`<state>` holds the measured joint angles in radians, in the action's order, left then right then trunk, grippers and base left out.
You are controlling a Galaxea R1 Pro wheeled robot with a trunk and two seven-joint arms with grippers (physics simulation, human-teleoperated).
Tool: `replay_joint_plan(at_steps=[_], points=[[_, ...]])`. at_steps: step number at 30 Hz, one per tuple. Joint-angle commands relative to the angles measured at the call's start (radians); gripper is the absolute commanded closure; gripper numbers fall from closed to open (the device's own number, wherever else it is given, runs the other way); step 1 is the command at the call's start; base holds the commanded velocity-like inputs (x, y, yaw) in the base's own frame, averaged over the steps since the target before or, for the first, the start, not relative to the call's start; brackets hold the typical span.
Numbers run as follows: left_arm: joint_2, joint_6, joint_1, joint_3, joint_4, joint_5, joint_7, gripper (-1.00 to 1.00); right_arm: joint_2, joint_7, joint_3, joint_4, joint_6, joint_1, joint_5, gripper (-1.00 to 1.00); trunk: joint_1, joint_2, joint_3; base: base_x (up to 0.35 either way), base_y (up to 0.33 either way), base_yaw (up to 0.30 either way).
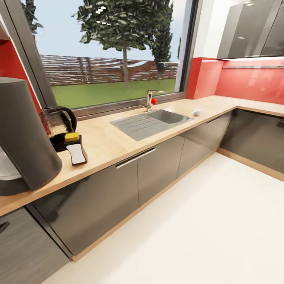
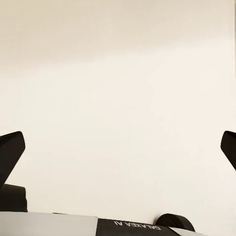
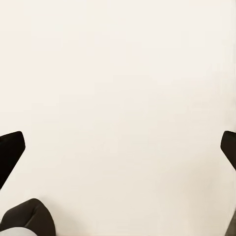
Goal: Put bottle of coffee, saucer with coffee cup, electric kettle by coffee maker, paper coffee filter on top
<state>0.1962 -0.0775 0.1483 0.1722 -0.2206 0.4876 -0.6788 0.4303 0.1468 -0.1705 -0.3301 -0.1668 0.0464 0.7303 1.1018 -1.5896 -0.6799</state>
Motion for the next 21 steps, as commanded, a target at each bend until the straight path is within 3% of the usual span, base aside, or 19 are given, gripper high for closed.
replay_joint_plan(at_steps=[1,9,21], points=[[0.0,-0.003,0.0,0.0,0.001,0.002,-0.004,-1.0,0.001,0.004,-0.007,0.002,-0.005,0.001,0.011,-1.0,0.0,0.0,-0.001,0.016,-0.109,-0.206],[0.0,-0.002,0.0,0.0,0.001,0.002,-0.004,-1.0,0.001,0.004,-0.007,0.002,-0.005,0.001,0.011,-1.0,0.0,0.0,-0.001,0.074,-0.237,-0.1],[0.0,-0.003,0.0,0.001,0.001,0.002,-0.004,-1.0,0.001,0.003,-0.007,0.002,-0.005,0.001,0.011,-1.0,0.0,0.0,-0.001,0.167,-0.279,-0.263]])
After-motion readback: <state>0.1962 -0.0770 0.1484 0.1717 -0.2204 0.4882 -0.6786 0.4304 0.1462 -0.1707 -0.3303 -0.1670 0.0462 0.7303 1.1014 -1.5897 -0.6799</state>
